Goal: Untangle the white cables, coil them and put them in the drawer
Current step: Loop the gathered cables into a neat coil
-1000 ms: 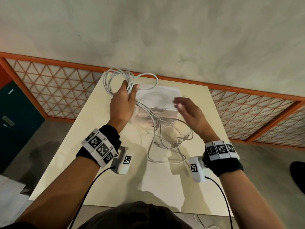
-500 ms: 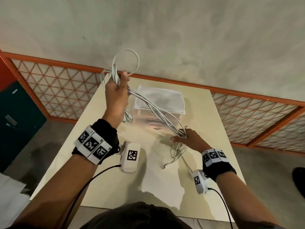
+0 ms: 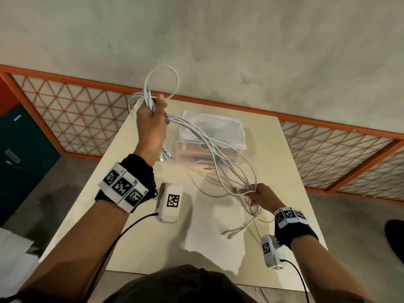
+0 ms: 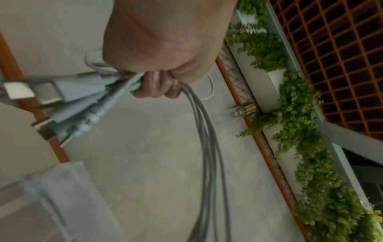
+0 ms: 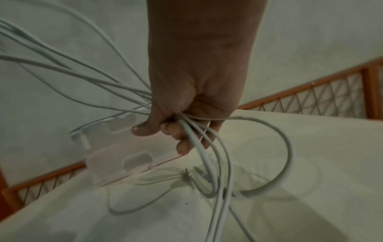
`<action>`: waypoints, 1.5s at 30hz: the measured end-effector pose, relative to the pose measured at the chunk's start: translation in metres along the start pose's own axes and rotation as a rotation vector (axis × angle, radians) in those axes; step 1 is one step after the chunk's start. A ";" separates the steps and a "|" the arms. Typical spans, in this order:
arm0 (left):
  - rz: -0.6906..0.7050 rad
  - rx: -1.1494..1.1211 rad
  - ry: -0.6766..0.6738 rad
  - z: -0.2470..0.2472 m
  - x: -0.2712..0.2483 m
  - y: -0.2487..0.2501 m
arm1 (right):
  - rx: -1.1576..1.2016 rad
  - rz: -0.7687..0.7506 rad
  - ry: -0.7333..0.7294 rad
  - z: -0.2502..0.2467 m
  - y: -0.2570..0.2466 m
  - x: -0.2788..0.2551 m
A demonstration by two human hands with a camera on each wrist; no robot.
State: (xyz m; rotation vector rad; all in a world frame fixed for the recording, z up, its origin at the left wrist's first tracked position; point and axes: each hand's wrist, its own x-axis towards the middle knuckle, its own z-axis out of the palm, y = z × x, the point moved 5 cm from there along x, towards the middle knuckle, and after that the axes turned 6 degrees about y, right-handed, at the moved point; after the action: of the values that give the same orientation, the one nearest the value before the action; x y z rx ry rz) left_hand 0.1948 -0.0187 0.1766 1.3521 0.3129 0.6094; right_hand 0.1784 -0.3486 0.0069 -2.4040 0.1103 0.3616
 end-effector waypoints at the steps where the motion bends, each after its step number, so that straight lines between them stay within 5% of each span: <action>1: -0.010 0.033 -0.007 0.002 -0.003 -0.007 | 0.034 0.008 0.039 -0.001 -0.001 -0.001; 9: -0.024 0.296 -0.139 0.009 -0.011 -0.027 | -0.245 -0.028 0.372 -0.054 -0.007 0.011; 15: -0.177 0.712 -0.656 0.018 -0.030 -0.043 | -0.599 0.168 0.095 -0.071 -0.002 0.016; 18: -0.236 0.782 -0.823 0.016 -0.038 -0.042 | -0.658 0.071 0.035 -0.076 -0.030 0.016; 23: -0.170 0.868 -0.984 0.023 -0.051 -0.034 | 0.060 -0.317 -0.126 -0.064 -0.129 -0.013; 27: -0.117 0.863 -1.020 0.031 -0.055 -0.024 | 0.177 -0.464 -0.276 -0.026 -0.183 -0.033; 31: -0.102 0.789 -1.015 0.024 -0.051 -0.016 | 0.247 -0.481 -0.297 -0.004 -0.181 -0.020; 36: -0.302 0.480 -0.949 0.016 -0.043 -0.017 | 0.280 -0.506 -0.337 -0.006 -0.170 -0.017; 40: -0.421 0.252 -0.935 0.018 -0.042 -0.018 | 0.714 -0.446 -0.536 0.001 -0.170 -0.021; 45: -0.432 0.202 -0.919 0.020 -0.043 -0.019 | 0.723 -0.314 -0.437 -0.003 -0.171 -0.022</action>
State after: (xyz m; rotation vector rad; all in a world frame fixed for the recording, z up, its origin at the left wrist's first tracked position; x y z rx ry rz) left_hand 0.1759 -0.0615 0.1565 1.5533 -0.0952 -0.4306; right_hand 0.1876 -0.2220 0.1232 -1.5577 -0.2866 0.5725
